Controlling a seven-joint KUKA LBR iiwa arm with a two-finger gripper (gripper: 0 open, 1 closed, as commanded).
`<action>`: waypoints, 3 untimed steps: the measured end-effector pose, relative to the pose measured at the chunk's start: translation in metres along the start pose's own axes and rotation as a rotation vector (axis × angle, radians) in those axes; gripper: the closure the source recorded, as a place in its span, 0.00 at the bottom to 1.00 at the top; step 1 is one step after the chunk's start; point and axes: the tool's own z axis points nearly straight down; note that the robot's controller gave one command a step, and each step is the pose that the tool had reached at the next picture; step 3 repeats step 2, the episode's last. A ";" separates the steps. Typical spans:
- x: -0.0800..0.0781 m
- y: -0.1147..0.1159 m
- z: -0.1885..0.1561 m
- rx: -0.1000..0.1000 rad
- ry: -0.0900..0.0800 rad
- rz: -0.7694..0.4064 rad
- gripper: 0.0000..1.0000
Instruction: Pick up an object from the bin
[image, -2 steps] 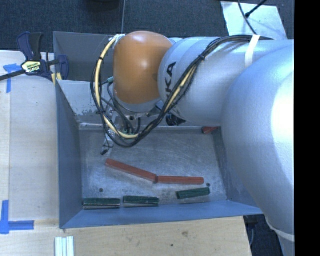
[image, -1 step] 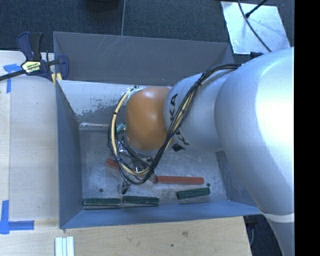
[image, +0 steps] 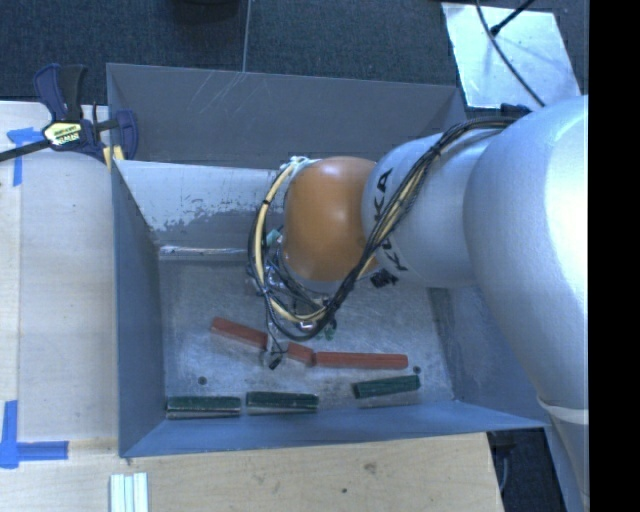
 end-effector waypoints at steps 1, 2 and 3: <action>0.000 0.003 -0.001 0.000 -0.001 -0.002 1.00; 0.002 -0.003 -0.142 -0.001 -0.007 0.020 1.00; 0.002 -0.003 -0.142 -0.001 -0.007 0.020 1.00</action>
Offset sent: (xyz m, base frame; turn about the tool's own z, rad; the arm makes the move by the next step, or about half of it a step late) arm 0.0000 0.0000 0.0000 0.0000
